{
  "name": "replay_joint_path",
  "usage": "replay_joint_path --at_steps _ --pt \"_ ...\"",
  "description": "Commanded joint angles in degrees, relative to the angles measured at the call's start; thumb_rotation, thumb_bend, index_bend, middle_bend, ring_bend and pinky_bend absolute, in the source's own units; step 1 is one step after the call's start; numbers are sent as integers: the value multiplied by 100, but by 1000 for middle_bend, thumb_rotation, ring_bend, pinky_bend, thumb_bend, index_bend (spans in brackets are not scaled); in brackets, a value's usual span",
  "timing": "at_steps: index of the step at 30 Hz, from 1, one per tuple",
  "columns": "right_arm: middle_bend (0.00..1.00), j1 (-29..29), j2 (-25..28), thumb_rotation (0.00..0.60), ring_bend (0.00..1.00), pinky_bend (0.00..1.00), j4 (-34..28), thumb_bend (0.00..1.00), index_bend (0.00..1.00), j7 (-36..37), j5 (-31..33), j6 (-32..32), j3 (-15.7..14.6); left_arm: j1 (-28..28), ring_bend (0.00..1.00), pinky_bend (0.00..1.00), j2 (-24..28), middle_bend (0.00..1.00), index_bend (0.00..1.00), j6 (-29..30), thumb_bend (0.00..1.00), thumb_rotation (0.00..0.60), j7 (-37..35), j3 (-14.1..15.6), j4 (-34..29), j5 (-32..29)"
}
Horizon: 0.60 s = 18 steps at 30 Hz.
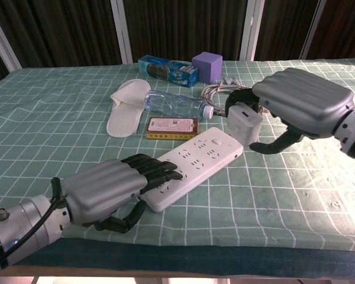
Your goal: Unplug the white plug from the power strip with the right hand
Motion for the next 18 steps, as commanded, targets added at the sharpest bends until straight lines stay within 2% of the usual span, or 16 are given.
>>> replay_joint_path --at_steps 1,6,10,13,14,16,18 --pt "650 -283 606 600 496 658 -277 424 839 -623 49 -28 -311 13 0 27 41 0 0 36 749 554 -22 -14 -54 6" --pt "650 -412 868 600 496 657 -194 425 831 -1278 369 -354 -477 -7 0 28 42 0 0 35 750 553 -81 -42 -86 19" --pt "650 -408 803 600 500 655 -79 424 821 -1790 706 -714 -516 -8 0 28 33 0 0 74 754 544 -8 -55 -93 37" --pt "650 -382 662 600 503 653 63 424 768 -2136 861 -877 -517 -2 0 28 15 0 0 116 758 535 -31 -67 -111 61" --pt "641 -373 628 600 494 649 94 423 720 -2216 881 -909 -520 -2 0 28 16 0 0 129 758 530 -35 -68 -114 74" --pt "556 -353 599 600 450 631 105 420 563 -2267 917 -985 -524 2 0 28 31 0 0 172 758 529 -17 -67 -119 114" --pt "379 -346 628 600 360 590 54 405 305 -2230 938 -1020 -516 16 0 28 65 0 0 235 753 523 18 -71 -131 149"
